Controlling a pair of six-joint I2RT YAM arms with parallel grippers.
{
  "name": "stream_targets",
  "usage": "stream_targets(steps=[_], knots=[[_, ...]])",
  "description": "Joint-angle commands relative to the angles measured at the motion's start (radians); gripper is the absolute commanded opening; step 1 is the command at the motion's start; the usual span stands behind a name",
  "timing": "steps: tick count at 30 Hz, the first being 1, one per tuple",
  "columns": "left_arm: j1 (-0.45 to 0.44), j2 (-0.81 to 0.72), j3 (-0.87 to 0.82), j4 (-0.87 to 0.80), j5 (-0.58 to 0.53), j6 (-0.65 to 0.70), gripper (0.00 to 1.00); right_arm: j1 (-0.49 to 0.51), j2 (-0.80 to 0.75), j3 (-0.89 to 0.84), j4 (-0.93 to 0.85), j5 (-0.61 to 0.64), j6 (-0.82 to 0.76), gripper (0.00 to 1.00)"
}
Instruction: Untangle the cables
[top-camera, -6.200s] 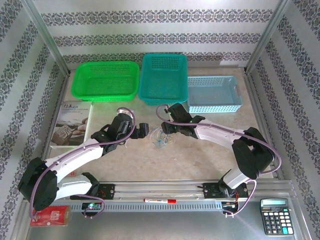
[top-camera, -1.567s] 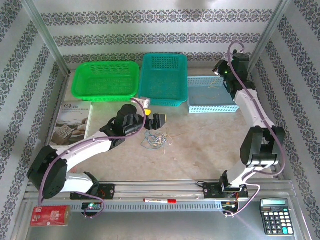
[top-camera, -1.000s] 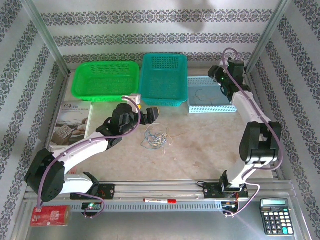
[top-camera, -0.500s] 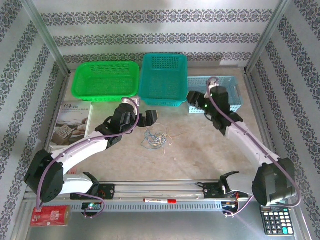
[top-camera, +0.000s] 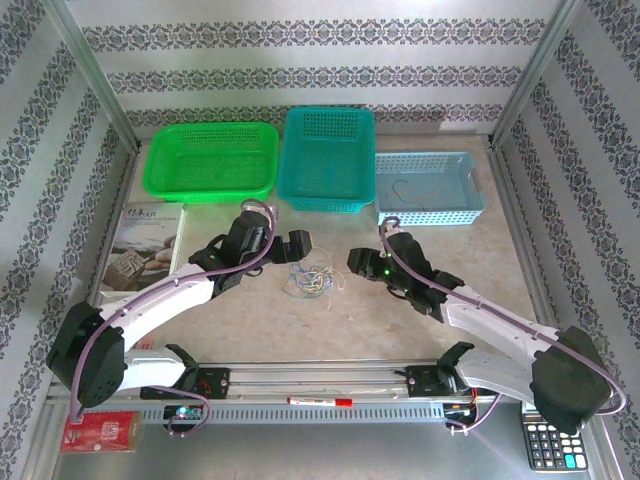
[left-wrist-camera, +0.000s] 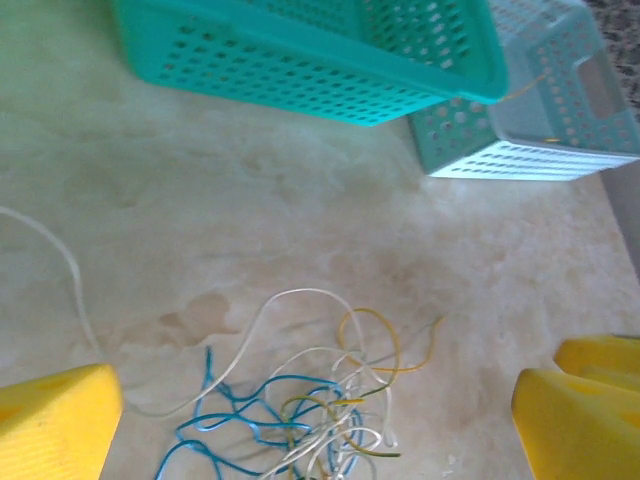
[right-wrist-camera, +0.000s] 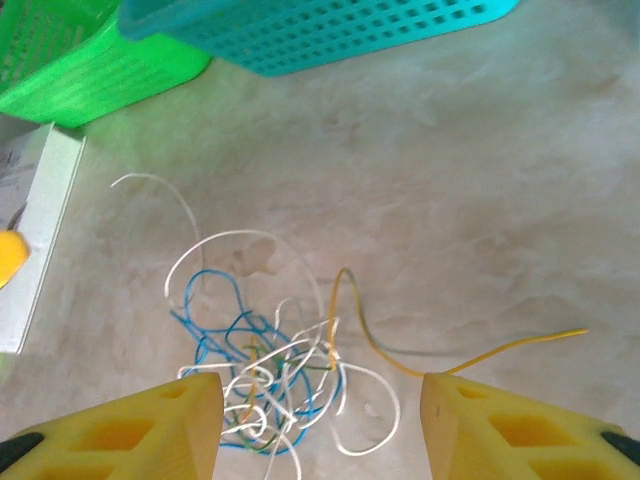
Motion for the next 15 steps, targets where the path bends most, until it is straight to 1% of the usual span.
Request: stream_targets(steps=[1,4,6,8,10,15], knots=[[0.034,-0.026,-0.007,-0.09,-0.11,-0.059,1.0,0.038,-0.008,-0.006,0.04,0.048,-0.003,0.55],[0.083,-0.03,-0.006,-0.12,-0.168,-0.072,1.0,0.069,-0.006,0.011,0.036,0.056,-0.026,0.55],[0.132,-0.021,-0.016,-0.122,-0.167,-0.089,1.0,0.088,0.001,0.025,0.031,0.063,-0.041,0.55],[0.195,0.006,-0.036,-0.094,-0.11,-0.109,0.99,0.106,0.008,0.033,0.025,0.078,-0.05,0.55],[0.243,0.039,-0.052,-0.049,-0.049,-0.119,0.96,0.117,0.014,0.033,0.028,0.083,-0.05,0.55],[0.254,0.085,-0.07,0.006,0.025,-0.083,0.9,0.134,0.014,0.021,0.022,0.083,-0.045,0.55]])
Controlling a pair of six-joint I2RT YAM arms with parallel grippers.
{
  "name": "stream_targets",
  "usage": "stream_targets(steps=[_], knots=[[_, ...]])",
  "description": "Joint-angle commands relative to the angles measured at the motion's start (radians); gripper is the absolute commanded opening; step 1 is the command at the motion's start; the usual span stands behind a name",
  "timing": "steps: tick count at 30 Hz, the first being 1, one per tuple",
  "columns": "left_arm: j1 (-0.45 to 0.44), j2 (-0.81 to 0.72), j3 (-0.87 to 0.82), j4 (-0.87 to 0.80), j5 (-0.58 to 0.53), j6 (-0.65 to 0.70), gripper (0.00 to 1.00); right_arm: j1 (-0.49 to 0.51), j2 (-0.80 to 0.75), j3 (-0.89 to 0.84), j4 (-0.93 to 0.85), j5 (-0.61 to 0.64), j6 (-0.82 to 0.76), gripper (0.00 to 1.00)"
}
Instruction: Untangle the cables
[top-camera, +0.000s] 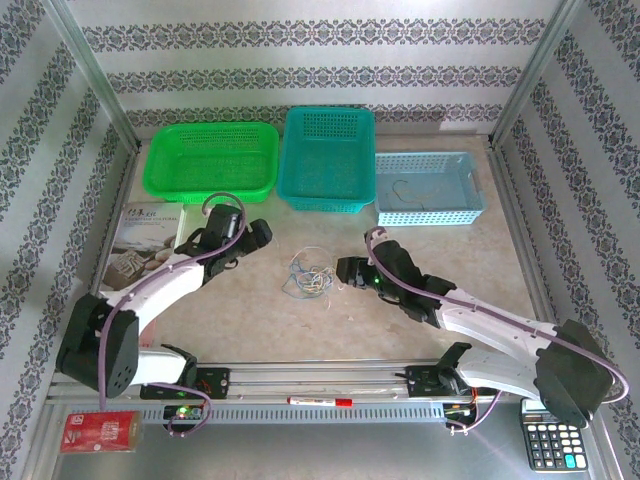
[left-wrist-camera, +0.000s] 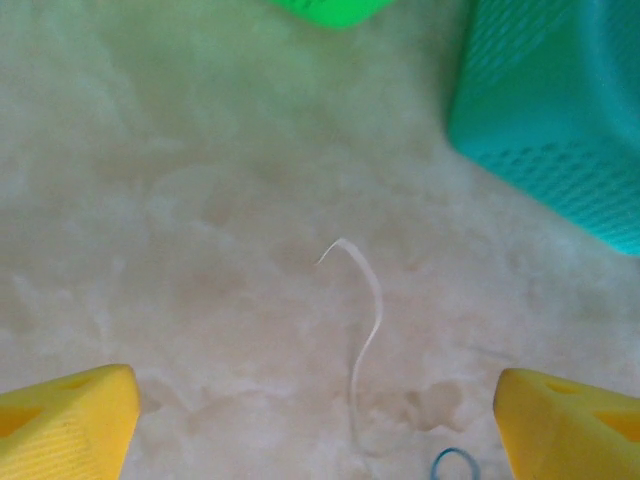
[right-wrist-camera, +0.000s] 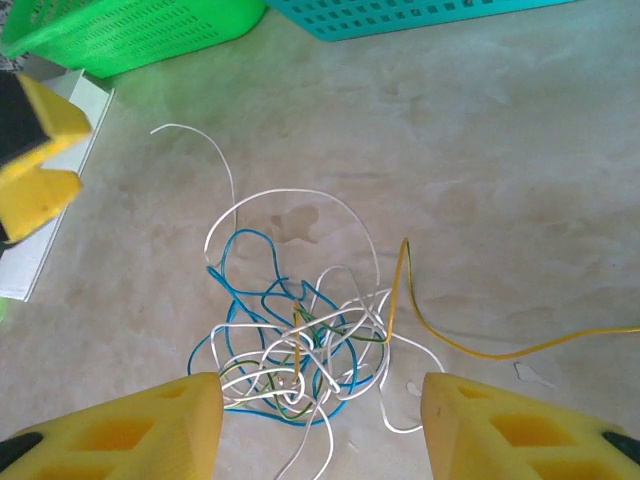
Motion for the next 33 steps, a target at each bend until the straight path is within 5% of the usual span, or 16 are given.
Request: stream_targets(steps=[1,9,17,23,33], knots=[[-0.003,-0.003,-0.023,0.057,0.082,0.002,0.9,0.016,0.002,0.018,-0.002,0.025,-0.005,0.55],[-0.081,-0.144,-0.043,-0.019,0.063,0.045,0.93,0.119,0.033,0.02,-0.01,0.0,-0.003,0.55],[-0.08,-0.223,-0.042,-0.057,0.021,0.034,1.0,0.255,0.234,0.229,-0.077,-0.03,-0.14,0.47],[0.011,-0.223,0.018,-0.1,0.041,0.051,1.0,0.298,0.457,0.408,-0.11,-0.063,-0.212,0.39],[0.21,-0.264,0.051,-0.124,0.136,0.042,1.0,0.352,0.728,0.675,-0.359,0.078,-0.329,0.35]])
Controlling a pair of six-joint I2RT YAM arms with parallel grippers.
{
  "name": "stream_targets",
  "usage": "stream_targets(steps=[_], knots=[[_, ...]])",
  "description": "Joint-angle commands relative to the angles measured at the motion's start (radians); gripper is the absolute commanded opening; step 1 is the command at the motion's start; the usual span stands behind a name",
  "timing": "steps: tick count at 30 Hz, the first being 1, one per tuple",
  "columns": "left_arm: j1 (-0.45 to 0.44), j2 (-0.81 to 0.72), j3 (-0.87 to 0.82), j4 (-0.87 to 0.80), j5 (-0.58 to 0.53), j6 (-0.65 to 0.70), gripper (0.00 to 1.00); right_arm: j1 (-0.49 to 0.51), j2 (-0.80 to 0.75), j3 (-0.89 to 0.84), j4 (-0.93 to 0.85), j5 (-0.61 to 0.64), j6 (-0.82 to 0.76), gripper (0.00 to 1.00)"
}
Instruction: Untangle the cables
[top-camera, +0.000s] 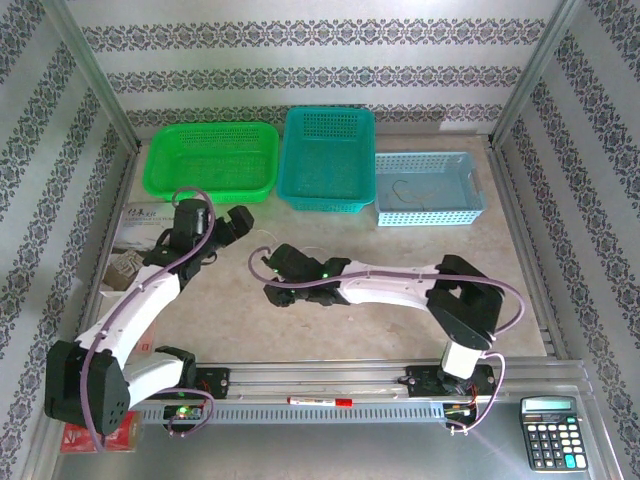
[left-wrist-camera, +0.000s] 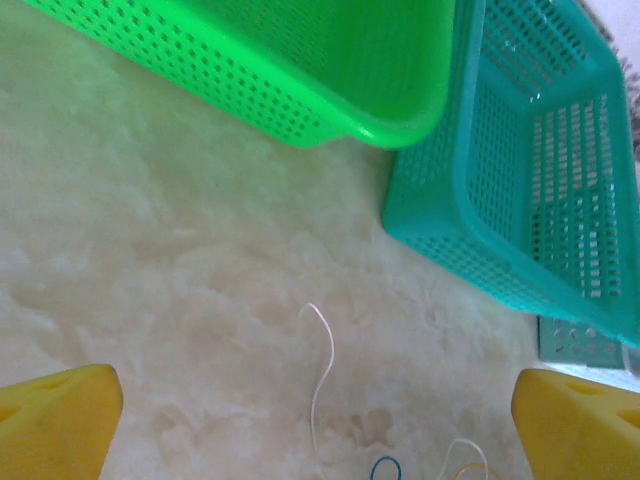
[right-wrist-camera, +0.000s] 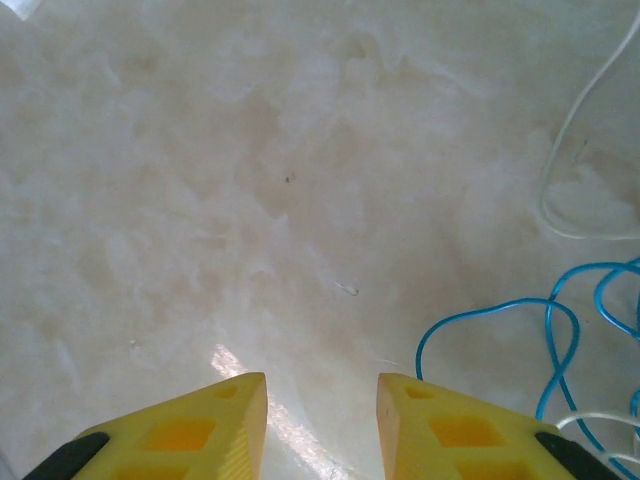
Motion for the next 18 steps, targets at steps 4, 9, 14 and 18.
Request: stream_targets(steps=[4,9,14,18], knots=[[0.083,-0.045,0.02,-0.05,0.065,0.011,1.0,0.016,0.056,0.059,-0.125,0.117,-0.059,0.36],[0.109,-0.05,0.007,-0.04,0.088,0.007,1.0,0.016,0.095,0.071,-0.133,0.123,-0.067,0.38],[0.118,-0.051,0.003,-0.03,0.099,0.003,1.0,0.012,0.129,0.082,-0.136,0.128,-0.068,0.37],[0.12,-0.048,0.001,-0.02,0.108,-0.001,1.0,0.002,0.145,0.08,-0.134,0.138,-0.067,0.35]])
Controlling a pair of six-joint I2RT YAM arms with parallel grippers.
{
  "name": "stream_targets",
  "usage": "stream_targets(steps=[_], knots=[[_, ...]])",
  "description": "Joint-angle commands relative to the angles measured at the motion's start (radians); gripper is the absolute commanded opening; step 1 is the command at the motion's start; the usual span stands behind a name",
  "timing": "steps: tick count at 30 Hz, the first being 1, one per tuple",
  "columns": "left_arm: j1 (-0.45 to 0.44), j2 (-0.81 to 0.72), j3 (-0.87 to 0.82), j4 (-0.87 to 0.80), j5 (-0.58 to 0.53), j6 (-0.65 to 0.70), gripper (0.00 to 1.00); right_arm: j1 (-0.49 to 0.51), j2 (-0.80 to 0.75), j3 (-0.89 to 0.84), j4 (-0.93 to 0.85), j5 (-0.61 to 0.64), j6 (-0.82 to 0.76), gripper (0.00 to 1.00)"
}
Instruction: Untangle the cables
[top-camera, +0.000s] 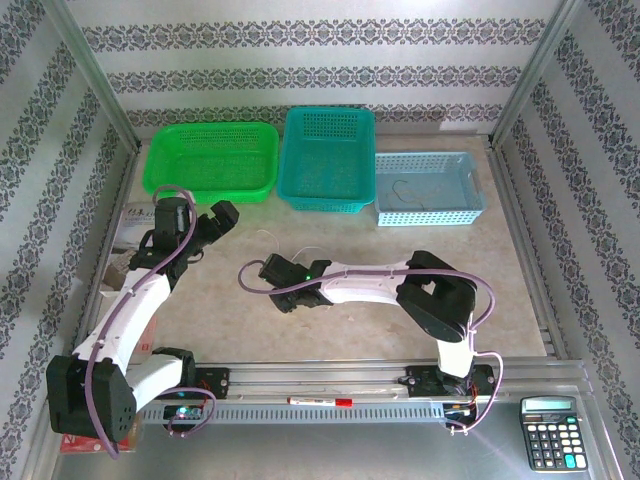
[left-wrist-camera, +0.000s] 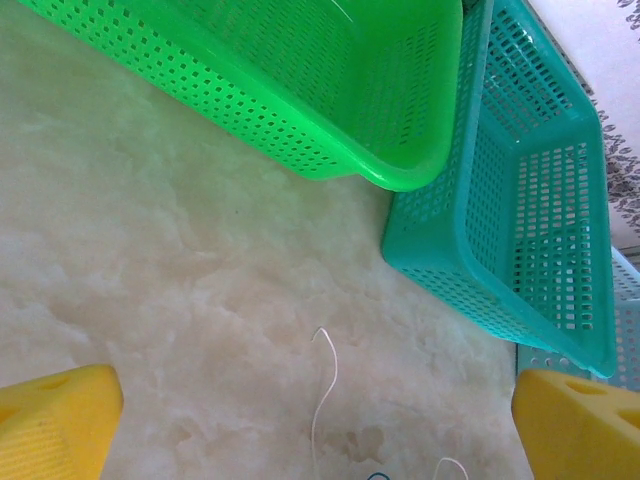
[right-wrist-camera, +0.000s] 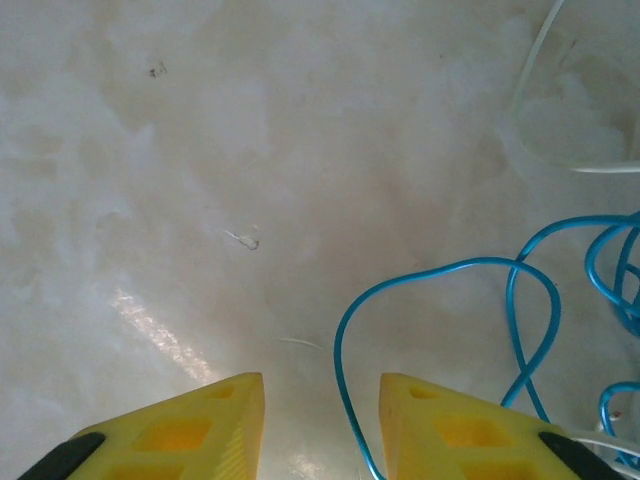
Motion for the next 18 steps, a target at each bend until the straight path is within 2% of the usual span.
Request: stream_targets(steps=[1,7,9,13,18], knots=[[0.015,-0.011,0.0,-0.005,0.02,0.0,1.0,-0.01,0.023,0.022,-0.02,0.035,-0.014,0.34],[0.016,-0.01,-0.012,0.008,0.028,-0.009,1.0,-0.021,0.042,0.022,-0.01,0.03,-0.022,0.27],[0.017,-0.011,-0.016,0.013,0.029,-0.013,1.0,-0.024,0.043,0.023,-0.004,0.028,-0.028,0.2],[0.016,-0.014,-0.021,0.017,0.035,-0.02,1.0,-0.027,0.021,0.026,-0.01,0.017,-0.05,0.0],[0.016,-0.013,-0.021,0.022,0.042,-0.019,1.0,-0.044,-0.094,0.032,-0.025,-0.033,-0.087,0.0]])
